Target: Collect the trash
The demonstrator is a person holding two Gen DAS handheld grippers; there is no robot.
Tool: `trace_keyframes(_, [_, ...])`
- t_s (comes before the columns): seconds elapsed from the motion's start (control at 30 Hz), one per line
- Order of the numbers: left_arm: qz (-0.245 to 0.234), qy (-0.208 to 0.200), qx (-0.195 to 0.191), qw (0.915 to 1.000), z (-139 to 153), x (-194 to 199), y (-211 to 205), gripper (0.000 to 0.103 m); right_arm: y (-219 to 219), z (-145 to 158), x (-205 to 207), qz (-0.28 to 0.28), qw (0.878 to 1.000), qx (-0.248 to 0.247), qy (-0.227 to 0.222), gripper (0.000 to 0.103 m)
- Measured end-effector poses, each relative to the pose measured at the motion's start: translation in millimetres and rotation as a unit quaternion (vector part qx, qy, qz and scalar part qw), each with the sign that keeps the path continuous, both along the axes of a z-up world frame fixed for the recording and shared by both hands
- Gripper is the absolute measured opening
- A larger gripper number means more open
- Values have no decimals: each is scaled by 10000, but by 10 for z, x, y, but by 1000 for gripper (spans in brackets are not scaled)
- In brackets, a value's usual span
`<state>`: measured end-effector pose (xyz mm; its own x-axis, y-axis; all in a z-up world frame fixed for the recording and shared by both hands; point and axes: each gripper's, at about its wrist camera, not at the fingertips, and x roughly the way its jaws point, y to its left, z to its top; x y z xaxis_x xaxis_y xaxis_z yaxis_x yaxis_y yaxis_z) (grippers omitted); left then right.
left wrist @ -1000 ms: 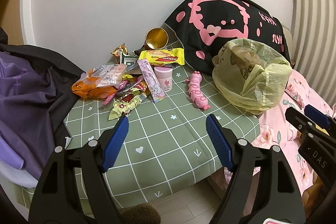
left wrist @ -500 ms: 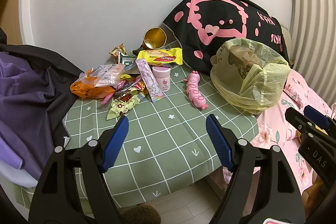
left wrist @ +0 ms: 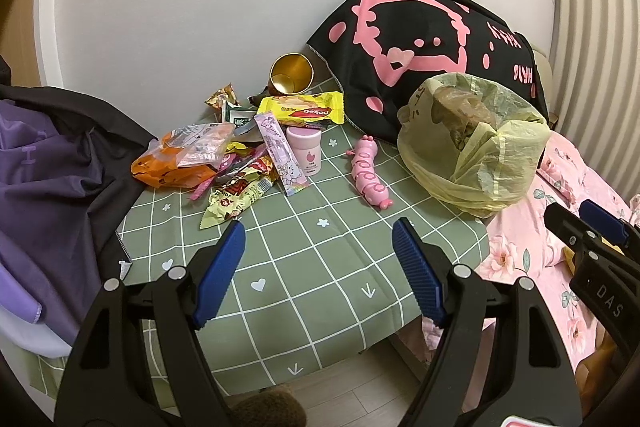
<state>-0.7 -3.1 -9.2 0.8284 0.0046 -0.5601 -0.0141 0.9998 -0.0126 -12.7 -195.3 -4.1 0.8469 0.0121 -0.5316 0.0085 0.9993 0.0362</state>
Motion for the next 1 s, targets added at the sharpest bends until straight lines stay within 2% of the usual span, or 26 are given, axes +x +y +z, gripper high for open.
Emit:
trace_keyframes(0.73, [-19, 13, -55, 10000, 16, 21, -48, 72, -1, -25, 40, -22, 10000, -42, 31, 54])
trace_keyframes(0.87, [-45, 87, -152, 9998, 41, 179, 9, 72, -83, -3, 133, -2, 9999, -155, 18, 54])
trace_keyframes(1.0, [10, 252, -119, 9996, 29, 476, 232, 72, -24, -65, 414, 62, 9995, -263, 153, 54])
